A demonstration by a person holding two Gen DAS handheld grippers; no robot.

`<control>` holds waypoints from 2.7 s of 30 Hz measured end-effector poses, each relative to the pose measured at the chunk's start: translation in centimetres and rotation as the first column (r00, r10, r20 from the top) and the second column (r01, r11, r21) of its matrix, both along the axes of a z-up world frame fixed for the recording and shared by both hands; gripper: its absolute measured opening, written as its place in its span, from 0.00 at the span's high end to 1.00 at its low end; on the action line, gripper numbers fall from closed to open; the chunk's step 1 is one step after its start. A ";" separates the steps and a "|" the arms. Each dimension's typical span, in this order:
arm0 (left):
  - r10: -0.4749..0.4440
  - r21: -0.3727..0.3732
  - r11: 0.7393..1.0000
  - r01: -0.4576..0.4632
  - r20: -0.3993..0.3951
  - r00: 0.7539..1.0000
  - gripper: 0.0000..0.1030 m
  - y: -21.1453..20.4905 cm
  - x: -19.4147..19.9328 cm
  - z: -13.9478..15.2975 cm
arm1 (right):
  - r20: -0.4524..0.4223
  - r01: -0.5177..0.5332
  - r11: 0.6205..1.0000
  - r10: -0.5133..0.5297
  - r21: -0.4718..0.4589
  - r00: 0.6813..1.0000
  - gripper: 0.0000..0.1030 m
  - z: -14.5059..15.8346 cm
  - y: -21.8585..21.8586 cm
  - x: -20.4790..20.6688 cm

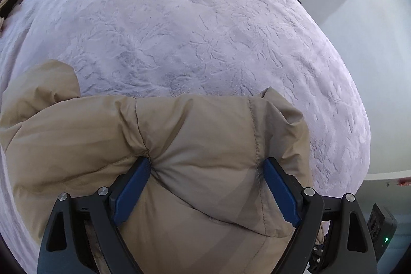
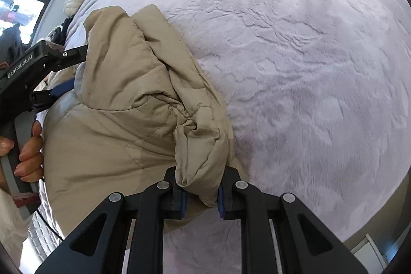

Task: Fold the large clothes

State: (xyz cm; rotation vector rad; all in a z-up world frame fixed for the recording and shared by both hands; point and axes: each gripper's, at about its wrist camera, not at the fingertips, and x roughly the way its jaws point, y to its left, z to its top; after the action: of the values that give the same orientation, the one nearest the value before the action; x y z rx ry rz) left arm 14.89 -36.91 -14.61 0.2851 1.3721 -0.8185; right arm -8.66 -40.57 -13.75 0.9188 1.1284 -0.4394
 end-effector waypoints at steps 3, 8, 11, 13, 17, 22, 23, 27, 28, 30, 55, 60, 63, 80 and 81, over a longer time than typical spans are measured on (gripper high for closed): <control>-0.002 0.002 1.000 0.002 -0.002 1.000 0.13 0.5 0.1 0.0 | 0.006 -0.004 0.999 0.004 0.033 1.000 0.81 0.1 -0.5 0.0; 0.008 -0.005 1.000 -0.008 -0.002 1.000 0.13 1.0 0.2 0.2 | 0.041 0.017 0.995 -0.021 0.098 0.999 0.81 1.7 -1.7 -2.2; 0.012 -0.002 1.000 -0.012 0.007 1.000 0.13 1.1 0.3 0.4 | 0.056 0.015 0.998 -0.019 0.069 0.998 0.80 3.7 -2.4 -3.1; 0.019 0.004 1.000 -0.019 0.014 1.000 0.13 1.1 0.2 0.5 | 0.062 0.005 0.999 -0.007 0.032 0.998 0.80 5.2 -2.9 -3.1; 0.033 0.018 0.999 -0.033 0.036 0.999 0.13 1.4 -0.1 1.4 | 0.088 -0.025 0.999 0.027 -0.019 0.996 0.80 7.6 -3.3 -1.4; 0.089 0.019 0.996 -0.090 0.051 0.995 0.13 3.5 -0.4 3.6 | 0.124 -0.105 0.994 0.109 -0.037 0.986 0.80 8.9 -3.4 2.4; 0.108 0.021 0.994 -0.109 0.055 0.993 0.13 4.3 -0.5 4.2 | 0.128 -0.119 0.992 0.123 -0.037 0.984 0.80 9.0 -3.0 2.3; 0.169 0.045 0.984 -0.173 0.072 0.983 0.13 6.9 -0.8 5.5 | 0.140 -0.194 0.980 0.197 -0.034 0.970 0.80 9.2 -1.7 5.1; 0.185 0.042 0.981 -0.188 0.060 0.981 0.13 7.5 -0.8 5.7 | 0.138 -0.218 0.975 0.220 -0.034 0.966 0.80 9.1 -1.2 5.8; 0.243 -0.006 0.970 -0.243 -0.028 0.970 0.13 9.5 -0.5 6.1 | 0.132 -0.249 0.968 0.250 -0.028 0.959 0.80 8.8 -0.4 6.5; 0.402 0.077 0.913 -0.400 -0.017 0.915 0.13 19.4 -2.2 4.8 | -0.021 -0.441 0.897 0.441 -0.030 0.897 0.56 4.8 0.2 9.7; 0.417 0.081 0.906 -0.416 -0.002 0.909 0.01 20.3 -3.0 4.2 | 0.015 -0.471 0.881 0.472 -0.049 0.882 0.20 7.3 -0.8 9.9; 0.427 0.084 0.901 -0.426 0.005 0.904 0.01 20.6 -3.2 3.9 | 0.033 -0.474 0.879 0.475 -0.046 0.879 0.20 7.8 -1.3 10.5; 0.418 -0.147 0.862 -0.484 -0.331 0.846 0.01 25.6 -3.5 -1.7 | -0.019 -0.533 0.845 0.534 0.028 0.845 0.00 5.0 -0.8 12.5; 0.407 -0.170 0.857 -0.487 -0.356 0.841 0.01 25.5 -3.4 -2.1 | -0.041 -0.541 0.841 0.541 0.014 0.840 0.00 4.7 -0.7 12.9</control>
State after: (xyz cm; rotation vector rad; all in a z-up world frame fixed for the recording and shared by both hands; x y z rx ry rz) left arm 11.50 -11.43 -16.69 -0.3792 1.5228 -0.6424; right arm 4.25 -41.30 -9.03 0.5522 1.3687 0.0107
